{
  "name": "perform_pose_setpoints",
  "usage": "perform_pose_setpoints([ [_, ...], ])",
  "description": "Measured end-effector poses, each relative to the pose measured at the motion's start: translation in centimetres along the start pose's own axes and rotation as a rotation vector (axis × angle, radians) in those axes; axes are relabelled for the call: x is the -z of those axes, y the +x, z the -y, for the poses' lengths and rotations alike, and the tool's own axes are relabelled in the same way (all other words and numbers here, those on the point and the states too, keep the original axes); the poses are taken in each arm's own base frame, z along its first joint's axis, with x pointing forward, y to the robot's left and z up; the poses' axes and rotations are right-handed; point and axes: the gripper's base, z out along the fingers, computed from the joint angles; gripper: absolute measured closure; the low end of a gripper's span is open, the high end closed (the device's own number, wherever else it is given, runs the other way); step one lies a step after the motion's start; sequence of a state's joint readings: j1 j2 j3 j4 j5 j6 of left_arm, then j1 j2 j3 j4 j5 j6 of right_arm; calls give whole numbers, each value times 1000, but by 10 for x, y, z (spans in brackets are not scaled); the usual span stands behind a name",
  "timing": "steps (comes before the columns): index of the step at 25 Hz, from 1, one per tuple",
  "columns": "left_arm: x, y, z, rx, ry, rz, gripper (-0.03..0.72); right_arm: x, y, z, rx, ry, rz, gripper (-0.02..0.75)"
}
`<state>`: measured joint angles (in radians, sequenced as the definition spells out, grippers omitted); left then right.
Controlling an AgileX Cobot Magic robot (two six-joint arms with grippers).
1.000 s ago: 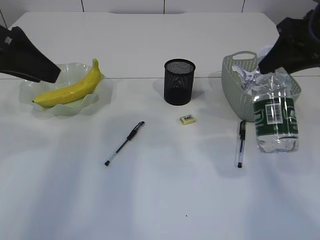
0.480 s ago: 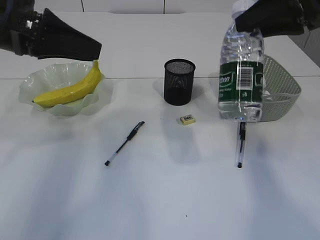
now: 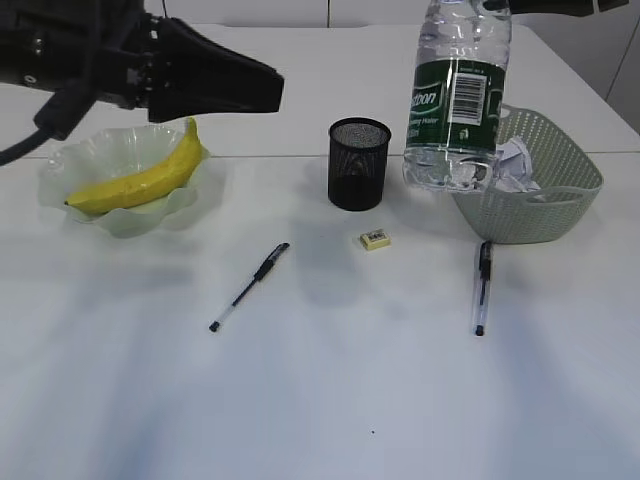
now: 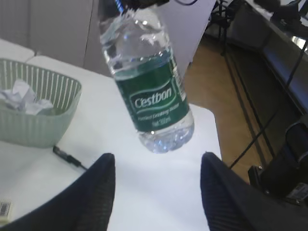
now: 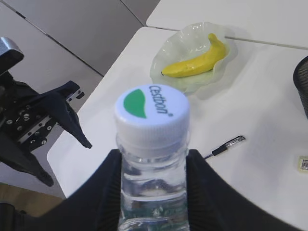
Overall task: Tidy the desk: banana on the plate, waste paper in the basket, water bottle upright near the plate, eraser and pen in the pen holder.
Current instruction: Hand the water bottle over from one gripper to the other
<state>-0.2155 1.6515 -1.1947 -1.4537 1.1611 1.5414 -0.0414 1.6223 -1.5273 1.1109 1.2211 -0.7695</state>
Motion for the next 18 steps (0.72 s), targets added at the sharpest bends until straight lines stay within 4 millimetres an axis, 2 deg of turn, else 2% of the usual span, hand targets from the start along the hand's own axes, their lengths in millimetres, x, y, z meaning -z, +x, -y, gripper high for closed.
perform_pose_setpoints([
  [6, -16, -13, 10, -27, 18, 126, 267, -3, 0, -3, 112, -14, -4, 472],
  [11, -27, -19, 18, -2, 49, 180, 200, -4, -3, -8, 166, -51, 31, 472],
  [13, -35, -18, 19, 25, 67, 195, 184, -4, -4, -9, 181, -63, 47, 472],
  [18, -50, -3, 6, 126, 83, 180, 165, -4, -6, -11, 207, -75, 63, 472],
])
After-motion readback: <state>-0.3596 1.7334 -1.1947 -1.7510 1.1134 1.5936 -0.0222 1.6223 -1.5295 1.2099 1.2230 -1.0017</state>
